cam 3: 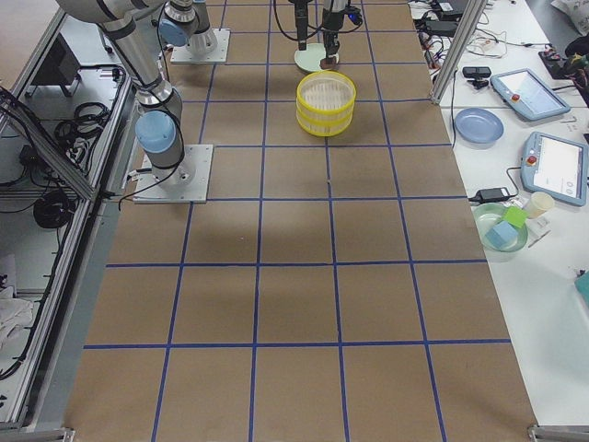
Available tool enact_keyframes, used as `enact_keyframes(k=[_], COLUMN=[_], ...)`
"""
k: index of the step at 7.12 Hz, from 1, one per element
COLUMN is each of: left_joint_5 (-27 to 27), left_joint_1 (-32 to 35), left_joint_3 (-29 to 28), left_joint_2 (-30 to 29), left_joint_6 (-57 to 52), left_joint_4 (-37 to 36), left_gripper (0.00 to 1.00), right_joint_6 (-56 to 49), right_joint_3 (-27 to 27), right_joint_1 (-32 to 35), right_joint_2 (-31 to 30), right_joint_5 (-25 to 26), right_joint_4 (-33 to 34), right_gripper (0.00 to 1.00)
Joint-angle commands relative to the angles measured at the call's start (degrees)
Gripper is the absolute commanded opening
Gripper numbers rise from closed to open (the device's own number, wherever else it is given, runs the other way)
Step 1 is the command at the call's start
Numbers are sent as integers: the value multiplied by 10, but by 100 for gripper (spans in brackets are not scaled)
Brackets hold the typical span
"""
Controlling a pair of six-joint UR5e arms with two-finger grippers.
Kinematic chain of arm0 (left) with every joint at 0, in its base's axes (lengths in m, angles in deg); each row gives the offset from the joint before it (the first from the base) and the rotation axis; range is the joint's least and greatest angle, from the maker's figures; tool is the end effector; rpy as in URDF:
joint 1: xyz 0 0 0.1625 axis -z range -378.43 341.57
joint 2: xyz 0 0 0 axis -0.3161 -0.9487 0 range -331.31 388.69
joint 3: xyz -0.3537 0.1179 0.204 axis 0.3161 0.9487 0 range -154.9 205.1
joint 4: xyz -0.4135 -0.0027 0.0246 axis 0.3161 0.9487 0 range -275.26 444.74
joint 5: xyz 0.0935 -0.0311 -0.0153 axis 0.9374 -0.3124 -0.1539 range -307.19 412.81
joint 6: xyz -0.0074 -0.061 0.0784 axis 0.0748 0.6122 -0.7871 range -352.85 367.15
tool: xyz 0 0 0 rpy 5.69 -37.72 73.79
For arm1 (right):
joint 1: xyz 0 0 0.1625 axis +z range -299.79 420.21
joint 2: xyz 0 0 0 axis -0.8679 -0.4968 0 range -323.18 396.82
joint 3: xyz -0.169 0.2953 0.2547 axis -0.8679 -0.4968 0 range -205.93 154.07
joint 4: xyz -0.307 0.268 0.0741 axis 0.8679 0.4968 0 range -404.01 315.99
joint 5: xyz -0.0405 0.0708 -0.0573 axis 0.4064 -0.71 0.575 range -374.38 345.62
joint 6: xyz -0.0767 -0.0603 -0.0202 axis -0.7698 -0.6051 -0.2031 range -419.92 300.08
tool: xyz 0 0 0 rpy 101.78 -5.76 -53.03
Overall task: Place buns in different layers of steamer
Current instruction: 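Carry the red bun into the top layer while right arm withdraws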
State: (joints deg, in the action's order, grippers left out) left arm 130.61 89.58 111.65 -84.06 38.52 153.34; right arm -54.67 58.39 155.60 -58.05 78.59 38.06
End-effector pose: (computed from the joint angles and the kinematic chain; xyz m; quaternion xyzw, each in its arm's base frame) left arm -0.3438 -0.5588 0.3312 0.1137 -0.9877 -0.0278 0.1041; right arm 0.1701 -0.4395 0.5630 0.0006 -0.9994 0.0252 0.0236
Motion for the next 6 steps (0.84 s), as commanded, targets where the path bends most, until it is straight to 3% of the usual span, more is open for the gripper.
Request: enact_keyframes(k=[1,2,3,4,6], left_joint_5=[-12,-12,-12,-12,-12], left_joint_1=[11,14,16,18,19], left_joint_3=[2,4,13,24,27], left_joint_2=[-14,-16,-19,-19,-18], left_joint_6=[25,25,27,28,28], left_joint_4=[-12,-16,-26,-39,-49], left_gripper=[11,67,92,98,99], right_joint_6=[-1,-1,-1,-1,-1], right_joint_3=[0,0,0,1,1], right_joint_1=[1,0,0,0,1], right_joint_2=[-1,-1,0,0,0], right_joint_5=[0,0,0,0,0], right_joint_4=[-4,-4,-4,-4,-4], right_gripper=[100,100,100,100,100])
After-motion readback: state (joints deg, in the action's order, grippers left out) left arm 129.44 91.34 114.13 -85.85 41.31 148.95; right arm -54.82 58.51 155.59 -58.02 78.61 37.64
